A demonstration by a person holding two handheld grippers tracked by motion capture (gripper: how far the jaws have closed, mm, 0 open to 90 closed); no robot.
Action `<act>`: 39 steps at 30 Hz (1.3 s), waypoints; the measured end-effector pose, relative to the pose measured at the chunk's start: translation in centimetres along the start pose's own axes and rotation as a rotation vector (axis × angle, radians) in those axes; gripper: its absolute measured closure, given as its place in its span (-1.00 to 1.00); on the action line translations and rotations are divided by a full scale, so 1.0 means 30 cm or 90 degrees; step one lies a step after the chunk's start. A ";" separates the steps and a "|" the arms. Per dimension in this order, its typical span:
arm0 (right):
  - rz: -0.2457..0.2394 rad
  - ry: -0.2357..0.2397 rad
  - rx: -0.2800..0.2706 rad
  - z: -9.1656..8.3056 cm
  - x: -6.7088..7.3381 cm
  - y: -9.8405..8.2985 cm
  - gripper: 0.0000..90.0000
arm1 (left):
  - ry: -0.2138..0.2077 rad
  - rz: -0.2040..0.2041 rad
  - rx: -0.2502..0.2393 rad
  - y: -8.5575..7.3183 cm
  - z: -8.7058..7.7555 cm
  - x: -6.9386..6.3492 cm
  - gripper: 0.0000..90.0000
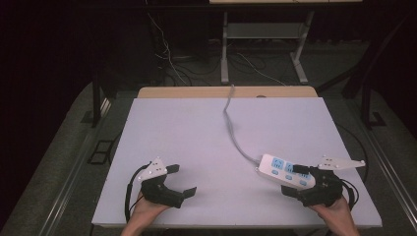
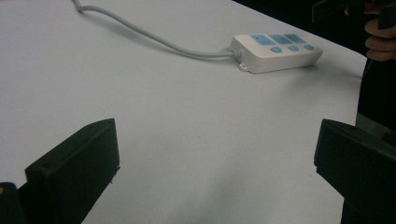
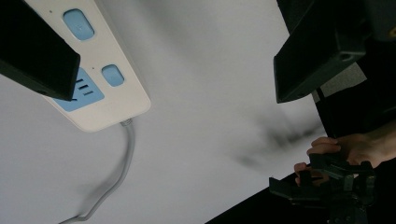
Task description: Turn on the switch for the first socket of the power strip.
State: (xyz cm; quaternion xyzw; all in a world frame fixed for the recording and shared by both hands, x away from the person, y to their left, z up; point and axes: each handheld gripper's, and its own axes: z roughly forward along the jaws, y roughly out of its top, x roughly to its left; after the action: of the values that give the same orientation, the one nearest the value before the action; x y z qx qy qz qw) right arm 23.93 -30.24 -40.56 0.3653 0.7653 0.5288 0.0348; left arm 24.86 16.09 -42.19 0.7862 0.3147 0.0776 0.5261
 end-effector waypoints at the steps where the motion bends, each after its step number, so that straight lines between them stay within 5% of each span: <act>1: 0.000 0.000 0.001 0.000 0.000 0.000 -1.00 | -0.002 -0.001 -0.001 0.000 0.000 0.000 -1.00; 39: -0.014 0.002 0.024 0.004 0.016 0.025 -1.00 | -0.003 -0.004 0.001 -0.004 -0.006 0.002 -1.00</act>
State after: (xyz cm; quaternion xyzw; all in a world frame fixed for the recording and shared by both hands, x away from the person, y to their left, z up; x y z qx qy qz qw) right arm 24.03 -29.71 -39.82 0.3567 0.7792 0.5144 0.0324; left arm 24.77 16.28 -42.22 0.7856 0.3162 0.0738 0.5267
